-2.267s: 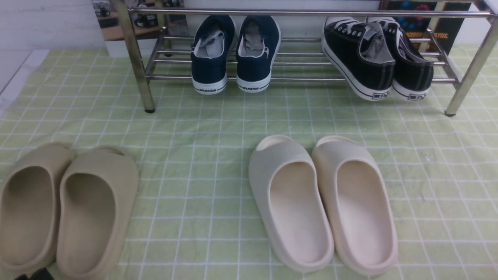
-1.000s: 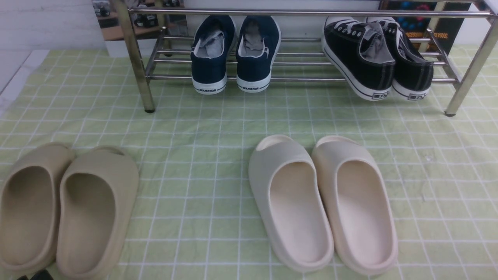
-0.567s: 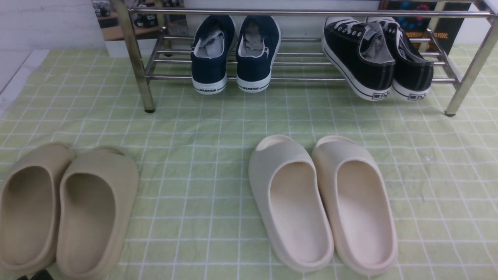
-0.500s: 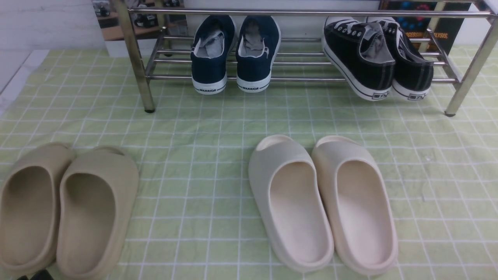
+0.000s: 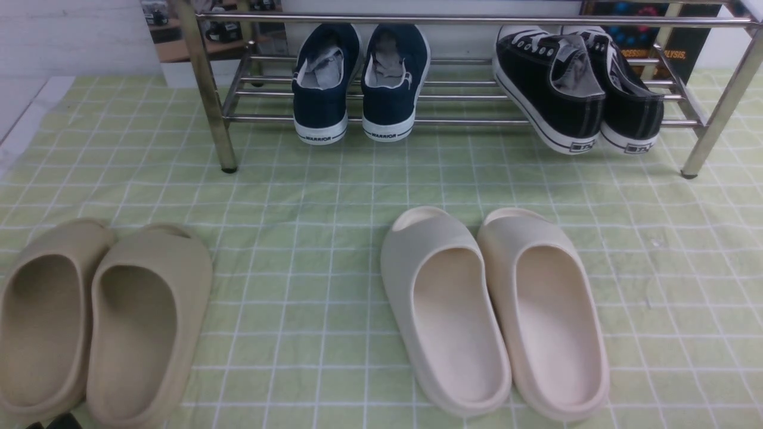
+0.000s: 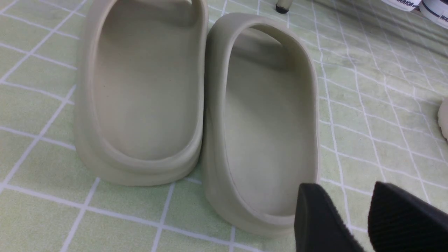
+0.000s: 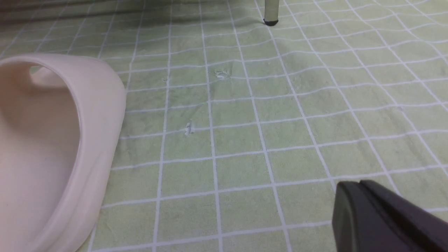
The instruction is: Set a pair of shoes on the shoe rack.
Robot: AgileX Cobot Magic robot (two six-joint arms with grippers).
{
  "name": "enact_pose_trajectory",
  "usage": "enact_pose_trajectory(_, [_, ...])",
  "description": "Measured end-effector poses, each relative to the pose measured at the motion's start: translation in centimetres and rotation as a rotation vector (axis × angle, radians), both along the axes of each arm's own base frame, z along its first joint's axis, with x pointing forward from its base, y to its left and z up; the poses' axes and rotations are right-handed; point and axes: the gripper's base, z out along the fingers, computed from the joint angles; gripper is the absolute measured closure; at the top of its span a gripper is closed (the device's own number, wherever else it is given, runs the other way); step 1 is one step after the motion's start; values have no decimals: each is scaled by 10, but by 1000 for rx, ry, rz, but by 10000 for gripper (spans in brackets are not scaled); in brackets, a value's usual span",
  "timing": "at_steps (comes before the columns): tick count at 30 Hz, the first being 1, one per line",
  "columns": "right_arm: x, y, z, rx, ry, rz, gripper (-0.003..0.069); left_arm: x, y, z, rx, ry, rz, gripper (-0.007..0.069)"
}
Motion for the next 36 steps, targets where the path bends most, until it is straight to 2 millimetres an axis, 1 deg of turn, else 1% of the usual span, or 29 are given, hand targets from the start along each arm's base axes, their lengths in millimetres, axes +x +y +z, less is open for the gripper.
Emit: enact_pose_trajectory(36, [0,0,0,-1,0,0,620,0,0,0,0,0,0,386])
